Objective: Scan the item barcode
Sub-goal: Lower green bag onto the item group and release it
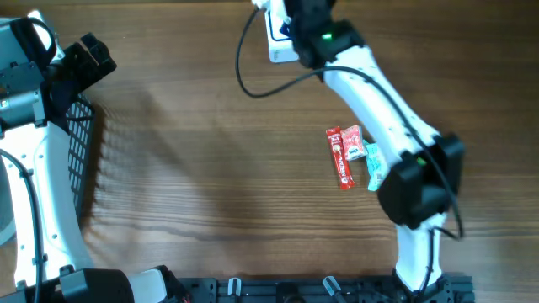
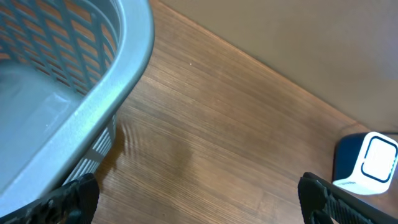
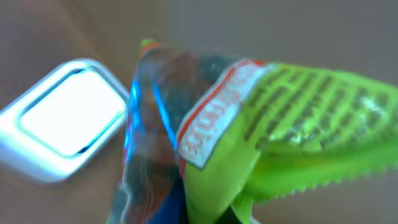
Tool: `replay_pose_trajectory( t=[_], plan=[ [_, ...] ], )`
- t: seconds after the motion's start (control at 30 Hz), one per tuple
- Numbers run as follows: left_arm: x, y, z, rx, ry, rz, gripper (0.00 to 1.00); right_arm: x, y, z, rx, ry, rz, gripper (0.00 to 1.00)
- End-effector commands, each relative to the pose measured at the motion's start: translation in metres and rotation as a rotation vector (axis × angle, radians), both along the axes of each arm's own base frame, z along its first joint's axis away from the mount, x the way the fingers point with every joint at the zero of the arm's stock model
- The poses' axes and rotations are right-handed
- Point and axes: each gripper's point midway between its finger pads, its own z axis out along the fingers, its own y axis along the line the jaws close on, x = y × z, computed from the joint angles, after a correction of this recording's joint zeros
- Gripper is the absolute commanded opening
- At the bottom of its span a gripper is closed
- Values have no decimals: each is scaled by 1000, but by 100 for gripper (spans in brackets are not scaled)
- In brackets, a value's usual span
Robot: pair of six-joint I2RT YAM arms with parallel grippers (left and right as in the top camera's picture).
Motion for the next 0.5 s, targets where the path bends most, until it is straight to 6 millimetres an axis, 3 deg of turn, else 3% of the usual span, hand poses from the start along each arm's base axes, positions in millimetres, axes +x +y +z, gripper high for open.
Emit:
replay_pose_trajectory(
  t=[0.0, 0.1, 0.27, 0.33, 0.4, 0.47],
  plan=[
    [1, 0, 7, -1, -19, -3, 100, 22, -19, 7, -87, -152, -183, 4],
    [1, 0, 7, -1, -19, -3, 100, 37, -16, 3, -31, -258, -229, 4],
    [1, 0, 7, -1, -19, -3, 100, 52, 4, -35, 29, -299, -216, 4],
    [1, 0, 7, -1, -19, -3, 100, 54, 9, -40, 105, -300, -205, 4],
    [1, 0, 7, -1, -19, -3, 100, 52, 3, -23, 149, -348, -247, 4],
    [1, 0, 7, -1, -19, -3, 100, 44, 2, 13, 180, -382, -235, 4]
  ],
)
